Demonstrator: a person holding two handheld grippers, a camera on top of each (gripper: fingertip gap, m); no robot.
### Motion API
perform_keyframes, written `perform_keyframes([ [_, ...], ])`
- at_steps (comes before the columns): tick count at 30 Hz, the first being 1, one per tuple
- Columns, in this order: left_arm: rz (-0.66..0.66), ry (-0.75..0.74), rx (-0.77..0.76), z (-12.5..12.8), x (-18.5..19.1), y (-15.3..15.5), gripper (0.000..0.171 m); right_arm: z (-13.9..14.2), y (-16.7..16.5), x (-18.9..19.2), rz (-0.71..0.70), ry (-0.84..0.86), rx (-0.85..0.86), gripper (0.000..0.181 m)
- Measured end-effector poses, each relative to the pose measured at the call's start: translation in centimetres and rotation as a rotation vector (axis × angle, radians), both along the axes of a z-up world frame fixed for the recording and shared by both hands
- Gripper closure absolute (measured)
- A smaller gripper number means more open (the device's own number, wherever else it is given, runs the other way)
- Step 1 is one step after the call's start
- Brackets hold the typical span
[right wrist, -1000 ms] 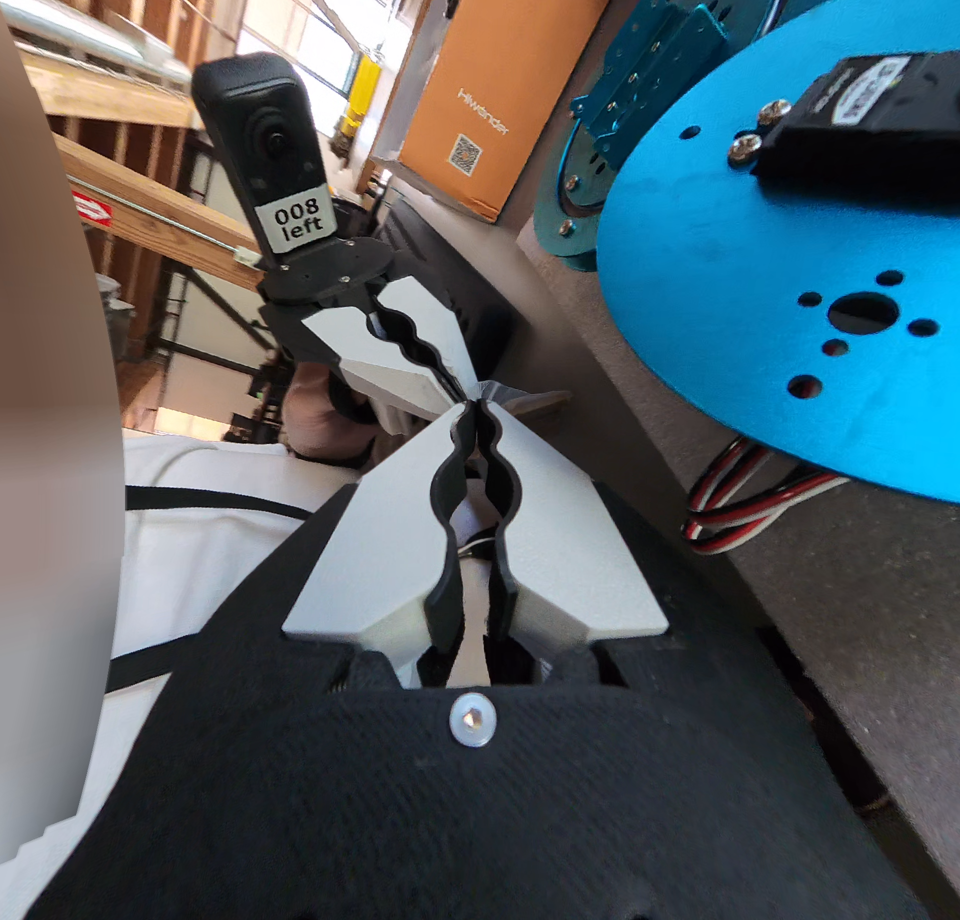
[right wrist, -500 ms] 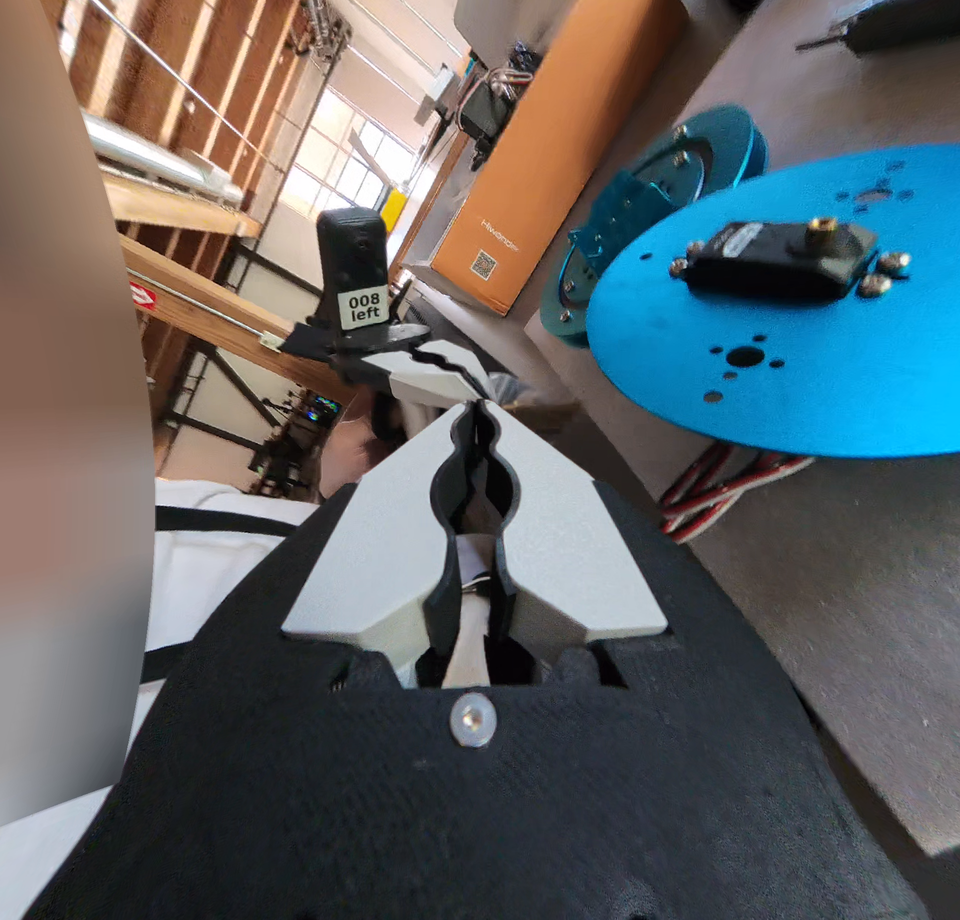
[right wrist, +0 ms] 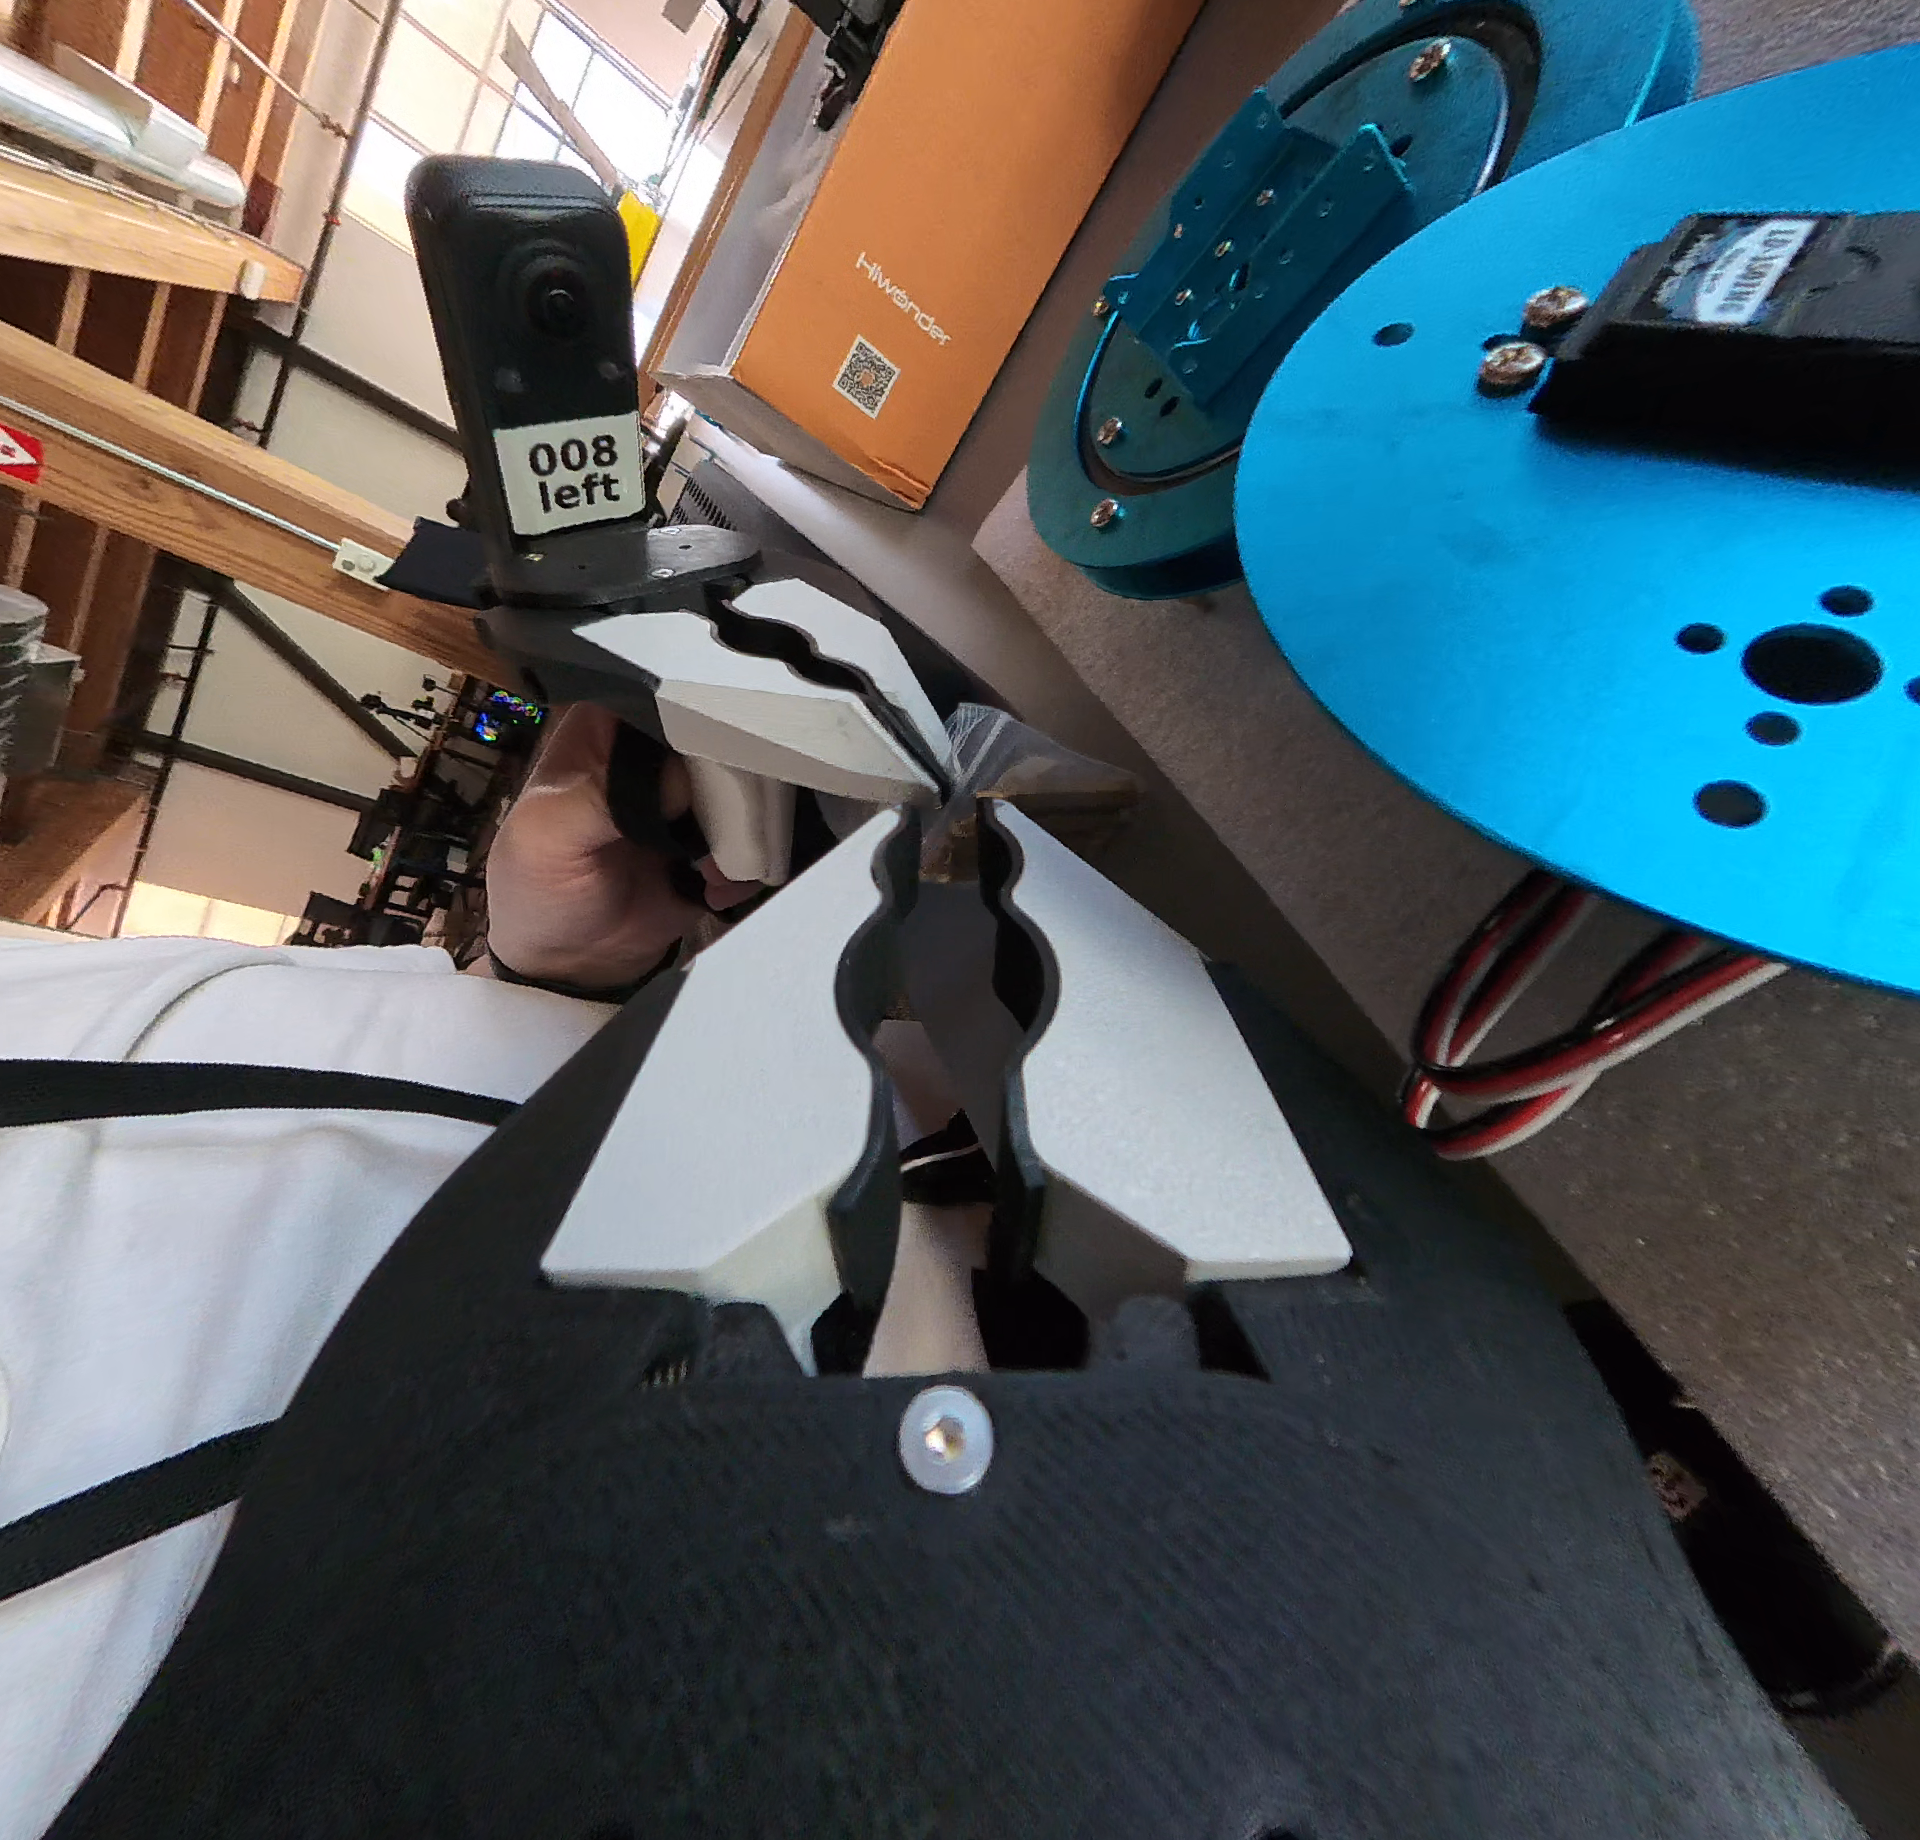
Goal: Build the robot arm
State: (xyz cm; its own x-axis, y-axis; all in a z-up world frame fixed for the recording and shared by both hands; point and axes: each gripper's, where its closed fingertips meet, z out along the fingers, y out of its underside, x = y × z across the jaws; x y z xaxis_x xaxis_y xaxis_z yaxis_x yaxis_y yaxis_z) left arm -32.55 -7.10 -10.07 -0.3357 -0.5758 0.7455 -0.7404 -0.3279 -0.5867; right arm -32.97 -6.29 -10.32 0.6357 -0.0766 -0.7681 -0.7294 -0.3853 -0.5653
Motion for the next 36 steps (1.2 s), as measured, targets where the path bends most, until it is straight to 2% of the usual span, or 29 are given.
perform_keyframes([
  [7, -0.005, 0.013, -0.02, 0.0, 0.1, -0.2, 0.171, -0.4, -0.4, 0.0, 0.024, -0.023, -0.066, 0.181],
  [13, -0.001, 0.028, -0.061, 0.1, 0.2, -0.1, 0.171, 1.0, -0.6, 0.5, 0.001, 0.078, 0.013, 0.181],
  [16, 0.001, 0.031, -0.053, 0.0, 0.3, -0.2, 0.171, 0.8, -0.7, 0.5, -0.004, 0.074, -0.025, 0.155],
  [18, -0.008, 0.037, -0.051, -0.1, 0.4, -0.4, 0.171, 0.3, -0.6, 0.2, 0.006, 0.053, -0.059, 0.157],
  [24, -0.008, 0.031, -0.046, -0.1, 0.4, -0.6, 0.171, 0.1, -0.7, -0.1, 0.022, 0.092, -0.064, 0.181],
  [36, 0.019, 0.006, -0.003, 0.0, 0.6, -0.4, 0.171, 0.4, -0.9, -0.4, 0.048, 0.141, -0.084, 0.171],
])
